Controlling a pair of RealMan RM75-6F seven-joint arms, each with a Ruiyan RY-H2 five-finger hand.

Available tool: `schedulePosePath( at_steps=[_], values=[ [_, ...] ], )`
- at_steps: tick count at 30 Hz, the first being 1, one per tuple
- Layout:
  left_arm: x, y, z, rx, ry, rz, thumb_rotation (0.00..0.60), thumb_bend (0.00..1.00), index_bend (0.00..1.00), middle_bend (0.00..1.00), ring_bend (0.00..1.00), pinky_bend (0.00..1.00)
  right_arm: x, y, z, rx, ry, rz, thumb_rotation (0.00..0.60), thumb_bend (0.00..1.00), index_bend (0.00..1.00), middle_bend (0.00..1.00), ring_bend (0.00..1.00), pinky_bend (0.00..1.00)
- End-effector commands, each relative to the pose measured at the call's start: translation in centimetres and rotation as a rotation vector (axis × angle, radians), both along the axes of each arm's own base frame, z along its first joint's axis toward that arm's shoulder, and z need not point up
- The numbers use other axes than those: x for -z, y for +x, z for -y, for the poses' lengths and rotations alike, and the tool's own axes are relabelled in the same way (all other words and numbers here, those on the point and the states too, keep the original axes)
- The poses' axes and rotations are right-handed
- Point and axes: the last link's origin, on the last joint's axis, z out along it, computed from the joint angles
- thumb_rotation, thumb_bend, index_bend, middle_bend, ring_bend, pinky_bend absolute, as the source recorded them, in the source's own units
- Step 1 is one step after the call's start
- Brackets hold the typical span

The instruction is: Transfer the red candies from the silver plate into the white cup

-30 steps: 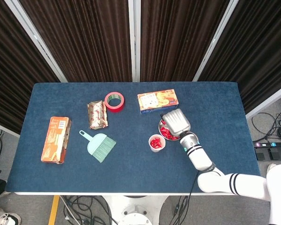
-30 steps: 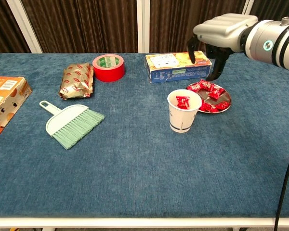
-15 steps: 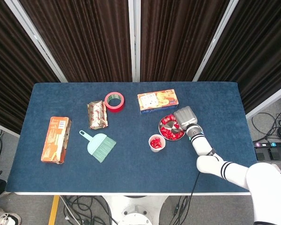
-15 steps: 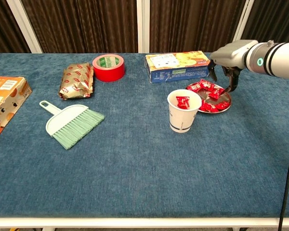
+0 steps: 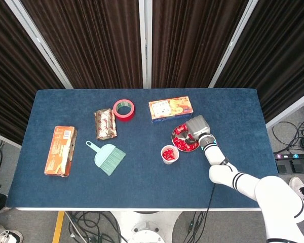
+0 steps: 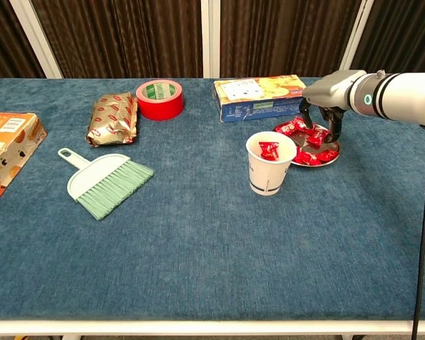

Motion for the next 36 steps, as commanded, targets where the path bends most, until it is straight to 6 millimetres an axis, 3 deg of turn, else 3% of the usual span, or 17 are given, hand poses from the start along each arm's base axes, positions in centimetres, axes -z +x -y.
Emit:
schedulePosePath(
  at_steps=[1, 11, 21, 28, 36],
  values=[
    [0.0, -0.1, 0.0, -0.004, -0.001, 0.0, 0.6, 0.1, 0.15, 0.16, 0.06, 0.19, 0.2, -0.1, 0.1, 0.004, 0.006, -0.004, 0.6, 0.19, 0.42, 1.0, 1.0, 1.0],
    [0.0, -0.4, 0.0, -0.015, 0.0, -0.002, 0.599, 0.1, 0.15, 0.16, 0.06, 0.19, 0.9, -0.4, 0.2, 0.011, 0.017, -0.015, 0.6, 0.2, 0.44, 1.0, 1.0, 1.0],
    [0.0, -0.4, 0.1, -0.015, 0.002, -0.001, 0.6, 0.1, 0.15, 0.16, 0.06, 0.19, 1.2, -0.5, 0.0, 0.013, 0.007, -0.002, 0.6, 0.21, 0.59, 1.0, 1.0, 1.0],
    [-0.1, -0.4, 0.2, -0.016, 0.009, 0.001, 0.6, 0.1, 0.15, 0.16, 0.06, 0.19, 1.2, -0.4, 0.0, 0.015, 0.001, 0.001, 0.6, 0.22, 0.62, 1.0, 1.0, 1.0],
    [-0.2, -0.3, 0.1, -0.009, 0.014, 0.016, 0.6, 0.1, 0.15, 0.16, 0.06, 0.19, -0.1, 1.0, 0.0, -0.019, -0.033, 0.038, 0.6, 0.23, 0.64, 1.0, 1.0, 1.0]
  ],
)
